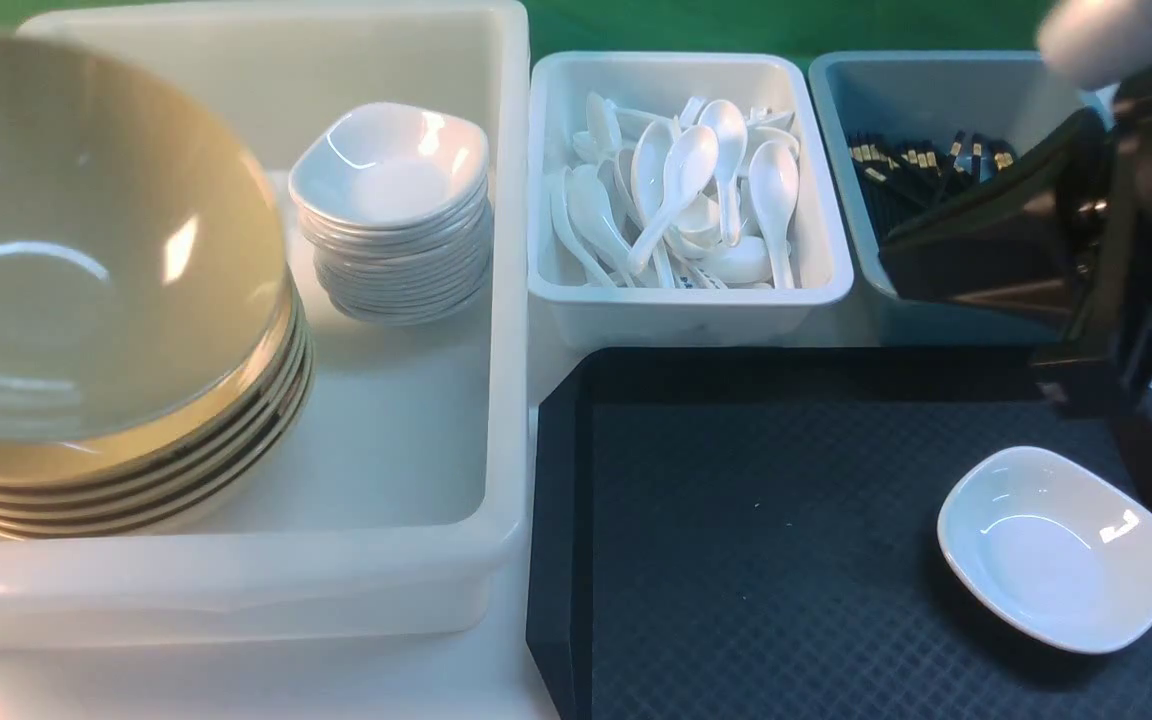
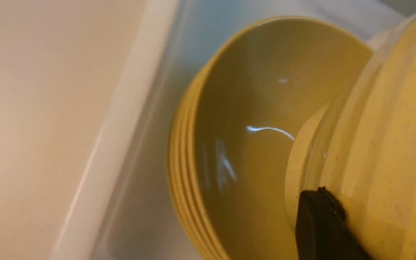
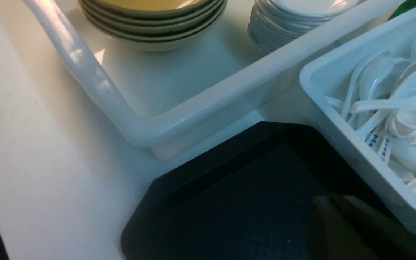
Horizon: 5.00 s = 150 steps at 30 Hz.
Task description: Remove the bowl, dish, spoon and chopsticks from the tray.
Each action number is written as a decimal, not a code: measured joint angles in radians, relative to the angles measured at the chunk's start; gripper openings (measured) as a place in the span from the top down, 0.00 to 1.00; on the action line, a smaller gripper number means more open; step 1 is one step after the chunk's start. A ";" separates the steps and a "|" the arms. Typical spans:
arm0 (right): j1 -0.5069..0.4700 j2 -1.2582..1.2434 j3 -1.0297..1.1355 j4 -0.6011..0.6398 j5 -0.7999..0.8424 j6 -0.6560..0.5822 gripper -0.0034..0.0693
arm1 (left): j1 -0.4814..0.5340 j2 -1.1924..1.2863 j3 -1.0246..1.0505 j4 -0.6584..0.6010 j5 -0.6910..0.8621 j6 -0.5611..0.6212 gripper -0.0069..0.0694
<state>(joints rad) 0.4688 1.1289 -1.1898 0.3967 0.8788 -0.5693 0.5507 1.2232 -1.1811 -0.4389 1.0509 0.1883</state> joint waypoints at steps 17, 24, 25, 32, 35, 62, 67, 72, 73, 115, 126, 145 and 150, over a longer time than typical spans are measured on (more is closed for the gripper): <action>0.000 0.037 0.000 0.001 0.022 -0.005 0.91 | 0.011 0.188 0.058 -0.001 -0.102 0.202 0.19; 0.000 0.037 0.000 0.001 0.021 -0.022 0.90 | 0.010 0.162 -0.054 0.080 -0.024 0.107 0.14; 0.000 0.037 0.000 0.001 0.019 -0.022 0.90 | -0.003 0.139 -0.087 0.077 -0.003 0.093 0.16; 0.000 0.046 0.000 -0.011 -0.011 -0.008 0.90 | -0.361 0.032 -0.214 0.048 0.046 0.086 0.32; 0.000 0.063 0.000 -0.082 -0.006 0.072 0.90 | -0.621 0.048 -0.219 0.078 0.048 0.060 0.35; 0.000 -0.422 0.225 -0.615 0.312 0.598 0.90 | -1.477 0.958 -0.599 0.210 -0.284 -0.093 0.36; 0.000 -0.424 0.247 -0.635 0.315 0.599 0.90 | -1.497 1.058 -0.687 0.172 -0.316 -0.093 0.37; 0.000 -0.424 0.250 -0.637 0.311 0.579 0.90 | -1.502 1.112 -0.738 0.139 -0.321 -0.093 0.49; 0.000 -0.424 0.250 -0.637 0.309 0.578 0.90 | -1.502 1.116 -0.743 0.131 -0.323 -0.093 0.53; 0.000 -0.078 0.199 -0.194 -0.023 0.326 0.87 | -0.555 0.643 -0.554 -0.030 -0.232 0.066 0.91; 0.000 -0.041 0.199 -0.187 -0.030 0.290 0.87 | -0.555 0.740 -0.550 -0.038 -0.320 0.134 0.72; 0.000 -0.029 0.168 -0.213 -0.030 0.235 0.86 | -0.555 0.389 -0.598 0.245 -0.141 0.166 0.45; 0.000 -0.029 0.109 -0.214 -0.042 0.235 0.86 | -0.555 0.147 -0.551 0.300 0.024 0.139 0.80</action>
<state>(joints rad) 0.4688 1.1001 -1.0808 0.1824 0.8365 -0.3347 -0.0045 1.3697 -1.7325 -0.1394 1.0748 0.3268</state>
